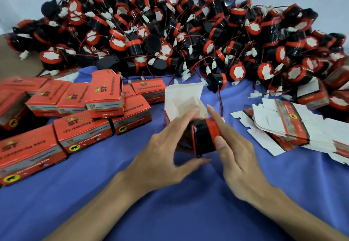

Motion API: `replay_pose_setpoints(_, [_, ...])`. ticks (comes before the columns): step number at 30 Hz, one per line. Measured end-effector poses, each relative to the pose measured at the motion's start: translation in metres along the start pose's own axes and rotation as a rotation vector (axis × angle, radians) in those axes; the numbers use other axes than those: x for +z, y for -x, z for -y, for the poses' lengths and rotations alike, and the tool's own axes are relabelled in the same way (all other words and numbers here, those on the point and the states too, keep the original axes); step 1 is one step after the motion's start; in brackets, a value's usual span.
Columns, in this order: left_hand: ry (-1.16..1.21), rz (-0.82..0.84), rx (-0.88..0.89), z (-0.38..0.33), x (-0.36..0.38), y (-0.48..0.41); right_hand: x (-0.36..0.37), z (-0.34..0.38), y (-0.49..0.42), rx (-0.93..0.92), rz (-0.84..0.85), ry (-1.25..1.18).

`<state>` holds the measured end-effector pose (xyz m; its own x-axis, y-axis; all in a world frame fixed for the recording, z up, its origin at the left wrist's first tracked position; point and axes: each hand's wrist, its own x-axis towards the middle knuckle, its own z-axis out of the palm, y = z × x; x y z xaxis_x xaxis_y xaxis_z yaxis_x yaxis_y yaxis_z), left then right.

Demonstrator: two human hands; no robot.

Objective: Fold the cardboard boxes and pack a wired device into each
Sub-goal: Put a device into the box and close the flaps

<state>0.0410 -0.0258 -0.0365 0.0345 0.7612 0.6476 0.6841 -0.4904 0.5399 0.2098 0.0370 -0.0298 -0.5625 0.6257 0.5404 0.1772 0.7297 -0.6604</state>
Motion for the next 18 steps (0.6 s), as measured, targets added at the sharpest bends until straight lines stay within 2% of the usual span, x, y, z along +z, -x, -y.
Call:
replay_pose_setpoints(6, [0.125,-0.004,-0.097,0.002,-0.001,0.001,-0.004,-0.002,-0.004,-0.027,0.136,-0.036])
replay_pose_setpoints(10, [0.095,0.031,-0.097,0.006,-0.002,0.003,-0.007,-0.003,-0.008,-0.056,0.137,-0.074])
replay_pose_setpoints(18, [-0.004,0.031,-0.017,0.006,-0.001,0.002,-0.012,-0.002,-0.010,-0.176,0.115,0.020])
